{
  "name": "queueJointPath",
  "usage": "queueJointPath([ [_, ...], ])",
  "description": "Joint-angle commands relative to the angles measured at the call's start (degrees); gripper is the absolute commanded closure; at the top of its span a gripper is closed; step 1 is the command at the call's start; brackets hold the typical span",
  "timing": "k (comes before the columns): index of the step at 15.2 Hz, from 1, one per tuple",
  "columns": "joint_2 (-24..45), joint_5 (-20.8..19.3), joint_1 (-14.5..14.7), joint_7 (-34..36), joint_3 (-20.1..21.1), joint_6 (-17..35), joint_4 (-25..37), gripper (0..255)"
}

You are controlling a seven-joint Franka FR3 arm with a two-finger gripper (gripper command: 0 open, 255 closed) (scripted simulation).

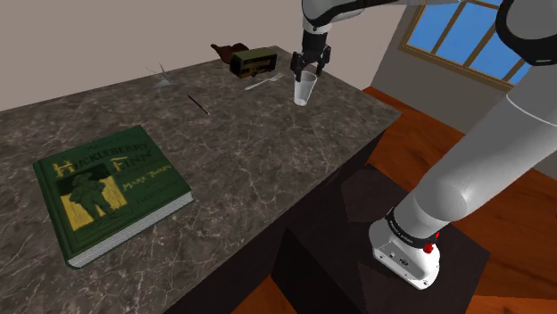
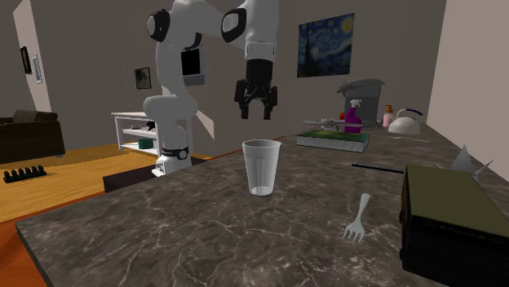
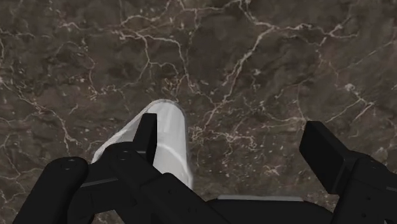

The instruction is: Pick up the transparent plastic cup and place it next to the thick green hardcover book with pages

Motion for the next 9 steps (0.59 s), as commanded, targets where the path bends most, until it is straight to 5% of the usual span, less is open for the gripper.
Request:
queueJointPath([
  [1, 5.12, -0.76, -0.24, -0.07, -0.24, -0.19, 5.07, 0],
  [7, 18.58, -2.55, -0.68, -0.23, -1.04, -1.10, 18.64, 0],
  [9, 18.93, -2.60, -0.77, -0.18, -1.11, 0.30, 17.60, 0],
])
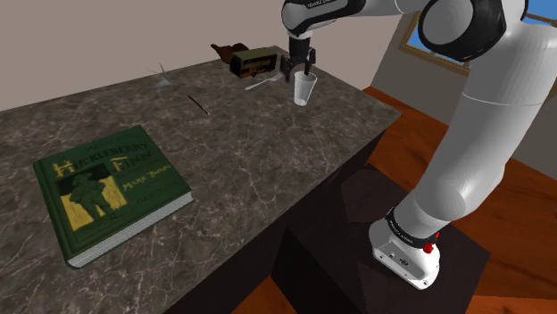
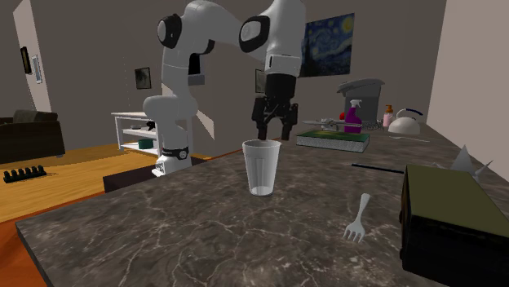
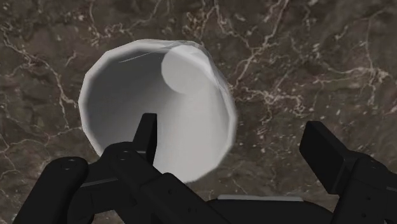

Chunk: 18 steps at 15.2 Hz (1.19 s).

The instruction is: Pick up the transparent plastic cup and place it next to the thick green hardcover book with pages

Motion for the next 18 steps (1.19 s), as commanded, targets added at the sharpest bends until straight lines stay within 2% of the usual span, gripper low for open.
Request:
queueJointPath([
  [1, 0.91, -0.12, -0.10, 0.01, -0.09, 1.14, -0.22, 0],
  [6, 1.93, -0.26, -0.33, 0.12, -0.23, 4.28, -2.31, 0],
  [13, 1.94, -0.26, -0.33, 0.12, -0.23, 4.27, -2.30, 0],
  [14, 1.94, -0.26, -0.33, 0.12, -0.23, 4.27, -2.30, 255],
  [18, 1.94, -0.26, -0.33, 0.12, -0.23, 4.27, -2.30, 255],
])
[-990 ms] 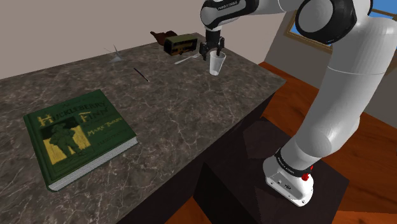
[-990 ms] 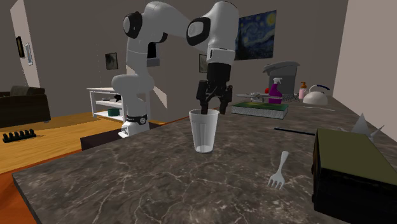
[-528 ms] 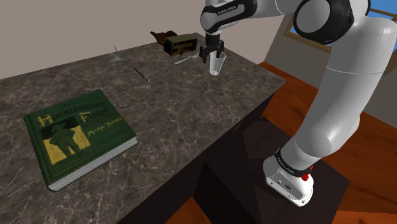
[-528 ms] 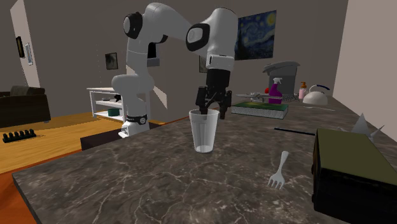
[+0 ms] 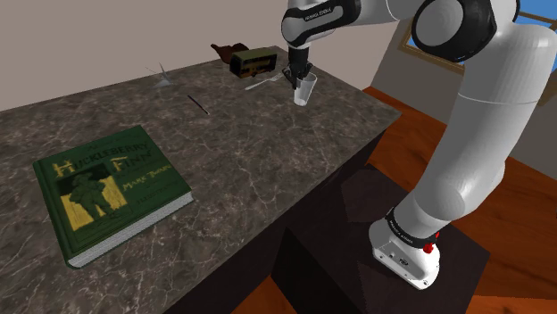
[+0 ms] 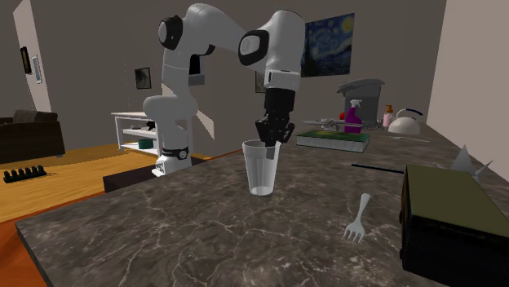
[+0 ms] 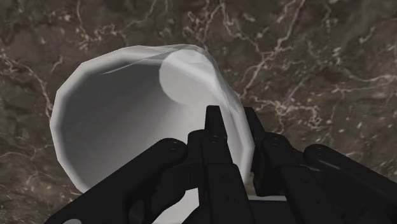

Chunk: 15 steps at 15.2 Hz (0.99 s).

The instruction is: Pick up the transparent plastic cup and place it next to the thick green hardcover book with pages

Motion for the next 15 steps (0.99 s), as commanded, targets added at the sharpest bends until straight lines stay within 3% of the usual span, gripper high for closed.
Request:
queueJointPath([
  [1, 0.01, 0.01, 0.01, 0.00, 0.01, 0.00, -0.01, 255],
  [5, 0.01, 0.01, 0.01, 0.00, 0.01, 0.01, -0.01, 255],
  [15, -2.18, 0.35, 0.07, -0.88, 0.09, -6.79, 4.63, 255],
])
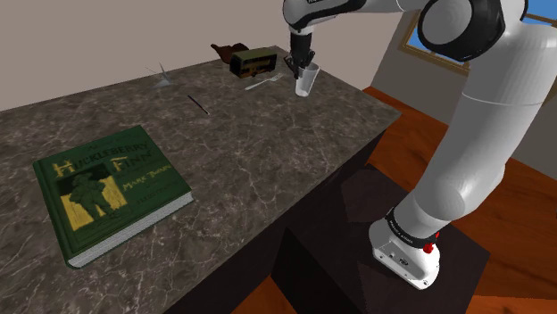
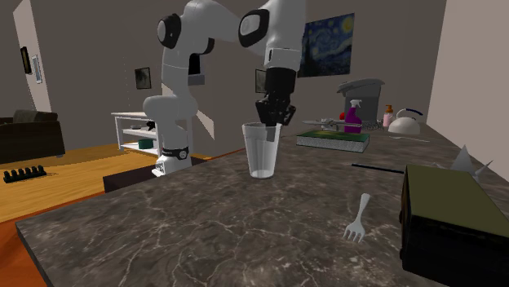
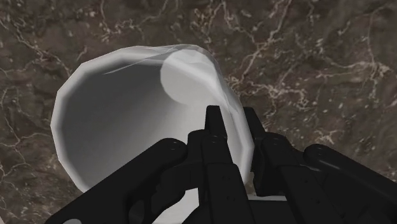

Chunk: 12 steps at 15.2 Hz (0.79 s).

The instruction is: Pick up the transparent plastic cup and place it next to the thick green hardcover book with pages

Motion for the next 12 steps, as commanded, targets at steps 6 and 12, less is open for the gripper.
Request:
queueJointPath([
  [6, -1.17, 0.18, 0.12, -0.52, 0.07, -4.98, 3.83, 255],
  [12, -1.49, 0.31, 0.17, -1.05, 0.09, -9.42, 7.99, 255],
])
